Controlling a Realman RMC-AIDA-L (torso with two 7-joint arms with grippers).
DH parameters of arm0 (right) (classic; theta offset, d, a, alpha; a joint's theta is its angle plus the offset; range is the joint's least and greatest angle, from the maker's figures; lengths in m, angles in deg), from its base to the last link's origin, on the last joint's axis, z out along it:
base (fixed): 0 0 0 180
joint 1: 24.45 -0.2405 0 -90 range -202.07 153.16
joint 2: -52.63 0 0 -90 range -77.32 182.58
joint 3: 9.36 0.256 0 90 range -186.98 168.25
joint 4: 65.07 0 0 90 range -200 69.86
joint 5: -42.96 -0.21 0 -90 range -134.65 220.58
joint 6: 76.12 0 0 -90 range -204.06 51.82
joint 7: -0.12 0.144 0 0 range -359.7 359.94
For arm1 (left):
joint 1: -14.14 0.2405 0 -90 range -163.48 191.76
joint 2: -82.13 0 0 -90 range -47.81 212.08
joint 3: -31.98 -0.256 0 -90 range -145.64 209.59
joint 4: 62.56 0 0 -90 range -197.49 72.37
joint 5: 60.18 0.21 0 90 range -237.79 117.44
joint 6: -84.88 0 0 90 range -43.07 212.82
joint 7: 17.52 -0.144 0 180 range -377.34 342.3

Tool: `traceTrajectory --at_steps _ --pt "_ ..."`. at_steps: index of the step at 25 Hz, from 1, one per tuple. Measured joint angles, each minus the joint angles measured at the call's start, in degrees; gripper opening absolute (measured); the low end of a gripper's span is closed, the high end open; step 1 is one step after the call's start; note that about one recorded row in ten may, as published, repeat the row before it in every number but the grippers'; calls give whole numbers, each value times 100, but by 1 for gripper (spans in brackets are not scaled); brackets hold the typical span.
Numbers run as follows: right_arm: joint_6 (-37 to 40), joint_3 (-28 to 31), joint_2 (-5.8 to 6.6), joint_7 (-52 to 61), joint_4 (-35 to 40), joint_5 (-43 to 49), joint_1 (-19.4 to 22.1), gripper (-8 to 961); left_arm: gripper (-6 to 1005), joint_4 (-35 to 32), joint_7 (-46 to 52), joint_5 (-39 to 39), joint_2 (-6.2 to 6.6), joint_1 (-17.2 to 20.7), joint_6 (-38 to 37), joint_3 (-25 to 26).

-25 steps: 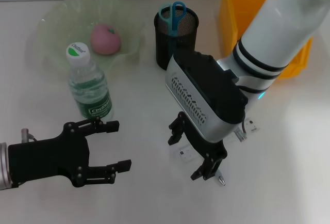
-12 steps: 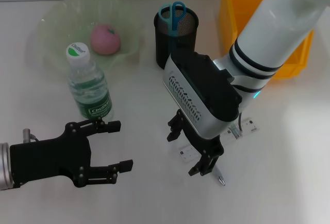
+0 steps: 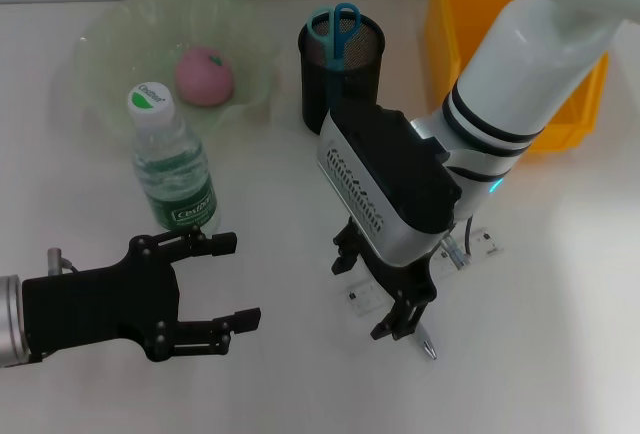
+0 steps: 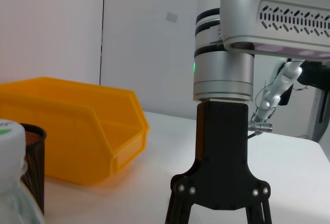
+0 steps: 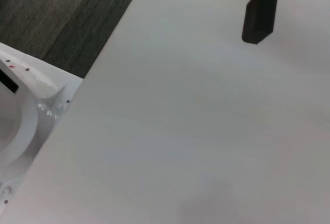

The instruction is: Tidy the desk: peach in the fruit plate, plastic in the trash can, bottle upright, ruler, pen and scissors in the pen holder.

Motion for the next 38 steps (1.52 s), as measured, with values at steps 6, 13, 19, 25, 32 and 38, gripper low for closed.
traceTrajectory --at_steps 6,13,19,25,32,38 --pt "-37 -18 0 48 -108 0 -38 835 864 0 0 0 -10 -25 0 0" --pt "-86 -108 0 147 -112 12 -47 758 864 -23 0 1 -10 -12 -5 0" --pt "-140 -237 0 251 -109 32 -44 666 864 -27 0 0 -26 8 -3 0" --pt "-169 -247 0 344 -78 33 -48 485 864 -30 -2 0 -27 17 0 0" --pt "-216 -240 0 352 -87 39 -52 390 864 -34 -43 0 -24 14 0 14" --pt "-173 -132 5 582 263 20 -12 382 864 -54 -11 0 -12 19 -25 60"
